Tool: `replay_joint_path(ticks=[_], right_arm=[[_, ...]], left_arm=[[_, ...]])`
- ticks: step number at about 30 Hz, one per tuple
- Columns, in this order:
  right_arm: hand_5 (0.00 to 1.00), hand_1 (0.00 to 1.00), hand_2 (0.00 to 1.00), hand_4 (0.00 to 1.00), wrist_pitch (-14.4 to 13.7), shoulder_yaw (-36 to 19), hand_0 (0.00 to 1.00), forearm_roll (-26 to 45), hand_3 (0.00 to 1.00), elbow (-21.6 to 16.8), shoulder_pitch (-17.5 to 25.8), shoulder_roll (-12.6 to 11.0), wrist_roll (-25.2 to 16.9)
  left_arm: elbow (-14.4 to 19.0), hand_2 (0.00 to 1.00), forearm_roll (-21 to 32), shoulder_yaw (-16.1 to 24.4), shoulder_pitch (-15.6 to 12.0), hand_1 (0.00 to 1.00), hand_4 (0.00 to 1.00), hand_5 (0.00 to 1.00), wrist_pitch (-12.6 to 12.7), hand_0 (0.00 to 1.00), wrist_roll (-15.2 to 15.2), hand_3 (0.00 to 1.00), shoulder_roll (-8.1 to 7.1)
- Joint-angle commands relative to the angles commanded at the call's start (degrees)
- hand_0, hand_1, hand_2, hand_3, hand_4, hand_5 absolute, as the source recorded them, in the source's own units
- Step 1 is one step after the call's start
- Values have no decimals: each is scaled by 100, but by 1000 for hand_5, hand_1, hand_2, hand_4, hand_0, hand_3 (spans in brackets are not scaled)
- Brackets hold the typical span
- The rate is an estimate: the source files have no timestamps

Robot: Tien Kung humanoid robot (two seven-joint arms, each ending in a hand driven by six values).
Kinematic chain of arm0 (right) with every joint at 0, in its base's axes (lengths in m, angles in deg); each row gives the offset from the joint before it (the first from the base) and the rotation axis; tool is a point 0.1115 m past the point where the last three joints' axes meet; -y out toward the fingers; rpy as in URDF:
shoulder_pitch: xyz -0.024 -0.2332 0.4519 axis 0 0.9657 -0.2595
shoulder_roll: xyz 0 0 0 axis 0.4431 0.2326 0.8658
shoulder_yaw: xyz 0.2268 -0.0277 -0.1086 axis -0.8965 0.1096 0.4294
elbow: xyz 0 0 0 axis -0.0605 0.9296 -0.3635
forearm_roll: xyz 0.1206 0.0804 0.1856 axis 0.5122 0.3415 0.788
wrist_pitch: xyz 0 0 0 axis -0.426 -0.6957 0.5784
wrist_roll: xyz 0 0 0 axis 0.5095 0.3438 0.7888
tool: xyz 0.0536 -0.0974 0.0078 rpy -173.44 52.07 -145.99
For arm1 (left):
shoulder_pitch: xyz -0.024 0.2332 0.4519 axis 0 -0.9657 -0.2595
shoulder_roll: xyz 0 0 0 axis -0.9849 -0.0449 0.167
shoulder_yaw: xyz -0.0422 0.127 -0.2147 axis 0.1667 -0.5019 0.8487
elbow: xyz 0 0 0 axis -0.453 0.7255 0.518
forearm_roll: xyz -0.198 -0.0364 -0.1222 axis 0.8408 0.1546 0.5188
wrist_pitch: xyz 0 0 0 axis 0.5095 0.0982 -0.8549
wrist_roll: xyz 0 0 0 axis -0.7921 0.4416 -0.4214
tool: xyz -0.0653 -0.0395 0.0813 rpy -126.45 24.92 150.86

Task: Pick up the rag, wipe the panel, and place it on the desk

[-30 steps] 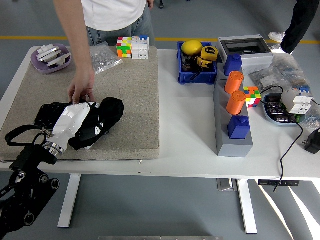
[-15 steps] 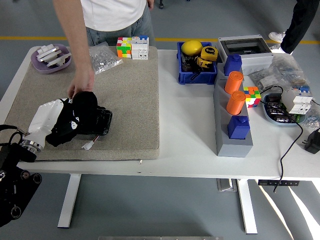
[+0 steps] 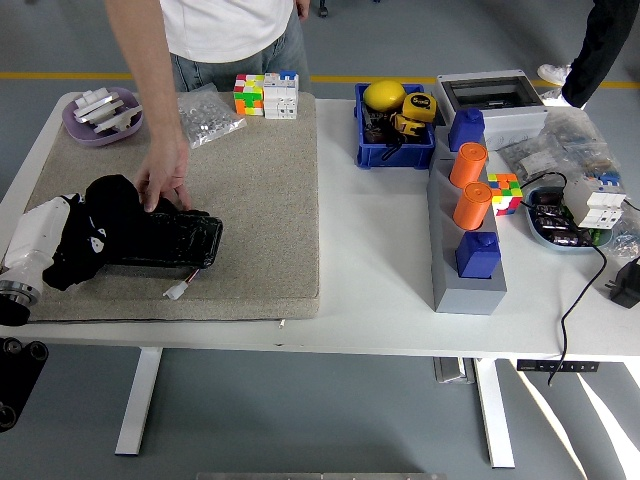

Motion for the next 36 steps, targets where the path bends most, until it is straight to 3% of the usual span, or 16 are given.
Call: replay_joint_path(ticks=[13,21,29,36], right_arm=[[481,610,670,994,21,-25,771,13,571,77,-4,-5,8],[482,610,671,993,26,13,771,39,570,58,1,2,5],[482,610,671,994,28,-5,769,22,570,61,0,1,7],[482,610,671,994,37,-17,769,18,570,92,23,-9,14]], left_arm=[[-239,544,-36,424,13,209,2,2,55,290,9,382,-91],[-259,541,-43,528,-13,210,2,2,122,284,50,382,-24],[-106,538,15,311,-68,208,2,2,131,282,26,380,15],[277,536,31,-35,-155,207,2,2,118,282,57,380,73]])
